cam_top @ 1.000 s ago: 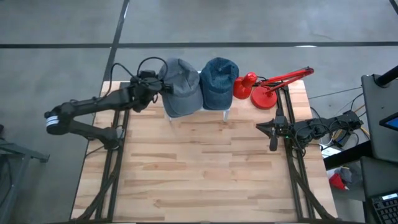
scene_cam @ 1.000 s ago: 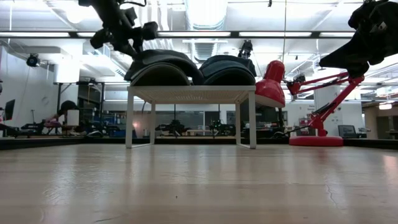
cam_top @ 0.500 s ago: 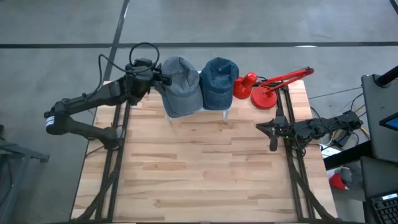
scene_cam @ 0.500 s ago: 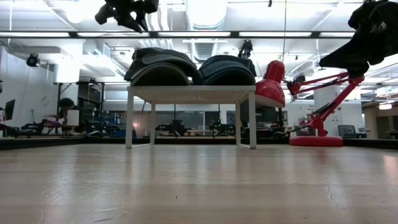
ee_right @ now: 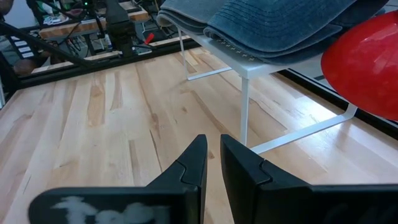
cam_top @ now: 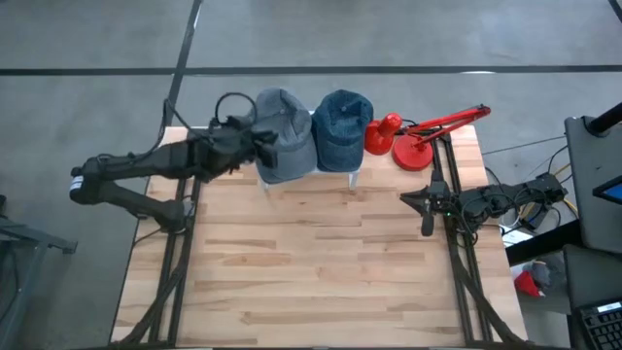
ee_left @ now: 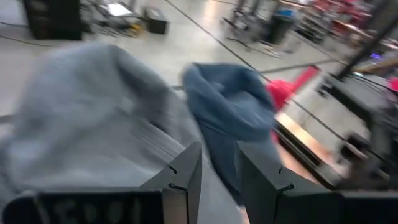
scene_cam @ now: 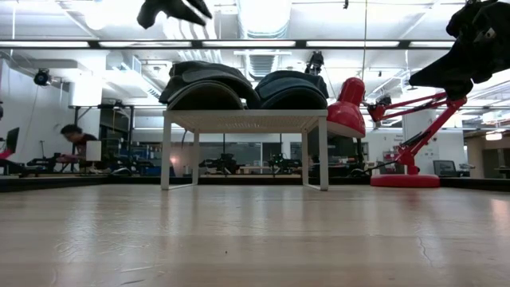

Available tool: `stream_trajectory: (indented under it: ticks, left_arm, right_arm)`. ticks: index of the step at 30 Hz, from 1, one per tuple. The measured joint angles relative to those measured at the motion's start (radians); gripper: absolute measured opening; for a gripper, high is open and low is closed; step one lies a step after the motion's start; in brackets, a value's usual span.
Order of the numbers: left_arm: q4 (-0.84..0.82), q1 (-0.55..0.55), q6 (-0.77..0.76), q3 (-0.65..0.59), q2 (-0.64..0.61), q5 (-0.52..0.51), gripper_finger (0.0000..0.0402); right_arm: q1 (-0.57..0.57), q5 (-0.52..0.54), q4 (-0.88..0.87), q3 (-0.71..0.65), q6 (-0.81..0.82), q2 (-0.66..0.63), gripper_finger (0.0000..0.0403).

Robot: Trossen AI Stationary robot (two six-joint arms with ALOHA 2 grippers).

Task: Pick & Place hat
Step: Return to Home Position

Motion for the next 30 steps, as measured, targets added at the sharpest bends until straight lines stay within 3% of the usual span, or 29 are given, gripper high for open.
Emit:
stream_trajectory:
  ticks: [8, 14, 20, 23, 30]
  left_arm:
    - [0.000, -0.181, -0.053, -0.001, 0.000, 0.013, 0.0099]
    - [-0.025, -0.257, -0.113, -0.007, 0.000, 0.069, 0.0099]
    - [-0.056, -0.277, 0.028, -0.016, -0.002, 0.091, 0.0099]
    - [-0.014, -0.276, 0.161, -0.044, -0.019, 0.171, 0.0099]
    - [0.195, -0.277, 0.361, -0.230, -0.116, 0.314, 0.0099]
  right_arm:
    - [0.000, 0.000, 0.000, 0.000, 0.000, 0.000, 0.0043]
    - [0.000, 0.000, 0.000, 0.000, 0.000, 0.000, 0.0043]
    - [0.000, 0.000, 0.001, 0.000, 0.000, 0.000, 0.0043]
    - [0.000, 0.000, 0.001, 0.000, 0.000, 0.000, 0.0043]
    - [0.000, 0.000, 0.001, 0.000, 0.000, 0.000, 0.0043]
